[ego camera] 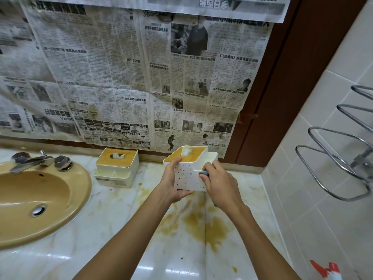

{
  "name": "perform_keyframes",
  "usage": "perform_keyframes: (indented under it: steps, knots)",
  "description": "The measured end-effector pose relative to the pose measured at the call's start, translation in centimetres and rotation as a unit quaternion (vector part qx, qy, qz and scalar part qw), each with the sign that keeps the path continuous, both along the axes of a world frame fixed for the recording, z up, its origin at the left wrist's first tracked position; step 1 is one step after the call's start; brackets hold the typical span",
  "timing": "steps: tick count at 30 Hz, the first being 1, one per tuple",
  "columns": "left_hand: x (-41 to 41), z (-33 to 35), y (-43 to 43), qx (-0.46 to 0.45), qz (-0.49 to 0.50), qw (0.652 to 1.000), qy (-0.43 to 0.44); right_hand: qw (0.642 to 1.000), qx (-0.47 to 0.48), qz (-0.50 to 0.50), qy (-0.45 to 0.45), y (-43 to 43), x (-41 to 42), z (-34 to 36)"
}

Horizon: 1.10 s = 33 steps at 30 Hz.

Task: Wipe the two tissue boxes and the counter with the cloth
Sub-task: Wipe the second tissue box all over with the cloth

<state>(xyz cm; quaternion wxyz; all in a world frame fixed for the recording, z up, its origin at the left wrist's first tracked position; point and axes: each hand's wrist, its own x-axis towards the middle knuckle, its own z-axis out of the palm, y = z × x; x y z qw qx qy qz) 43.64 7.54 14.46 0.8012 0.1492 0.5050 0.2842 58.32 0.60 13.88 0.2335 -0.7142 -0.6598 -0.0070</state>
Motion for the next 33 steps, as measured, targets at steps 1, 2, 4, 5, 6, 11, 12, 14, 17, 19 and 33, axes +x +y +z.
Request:
perform_keyframes:
  steps: [1,2,4,5,6,11,12,14,17,19,33]
  knots:
    - [-0.5,-0.5,0.1,-0.014,-0.004,1.000,-0.005,1.000,0.005,0.008,-0.002,-0.1,0.2,0.1]
    - [-1.1,-1.1,0.2,-0.030,-0.012,0.999,-0.013,1.000,0.013,0.019,0.000,-0.1,0.4,0.3]
    - [-2.7,-2.4,0.4,-0.057,-0.027,0.997,-0.032,0.998,0.030,0.047,0.017,-0.2,1.1,0.8]
    - [-3.5,-3.0,0.6,-0.065,-0.034,0.997,-0.038,0.997,0.033,0.063,0.030,-0.2,1.6,1.1]
    - [-4.3,-3.5,0.8,-0.070,-0.046,0.996,-0.043,0.995,0.030,0.079,0.044,-0.2,2.1,1.3]
    - [-5.7,-4.7,1.2,-0.064,-0.153,0.983,-0.073,0.982,0.009,0.142,0.123,-0.2,4.1,1.7]
    - [-5.8,-4.5,1.2,-0.063,-0.169,0.980,-0.082,0.980,0.008,0.147,0.133,-0.2,4.4,1.8]
    - [-5.9,-4.1,1.3,-0.055,-0.193,0.975,-0.095,0.980,0.008,0.145,0.139,-0.2,5.0,1.8]
    - [-5.5,-3.5,1.4,-0.049,-0.188,0.975,-0.107,0.973,0.051,0.112,0.193,-0.3,5.1,1.7]
    - [-4.7,-2.9,1.2,-0.061,-0.167,0.977,-0.117,0.959,0.128,0.048,0.247,-0.3,4.4,1.5]
    - [-0.8,0.5,0.9,-0.015,-0.124,0.989,-0.078,0.936,0.316,0.148,-0.049,0.4,-2.8,-3.6]
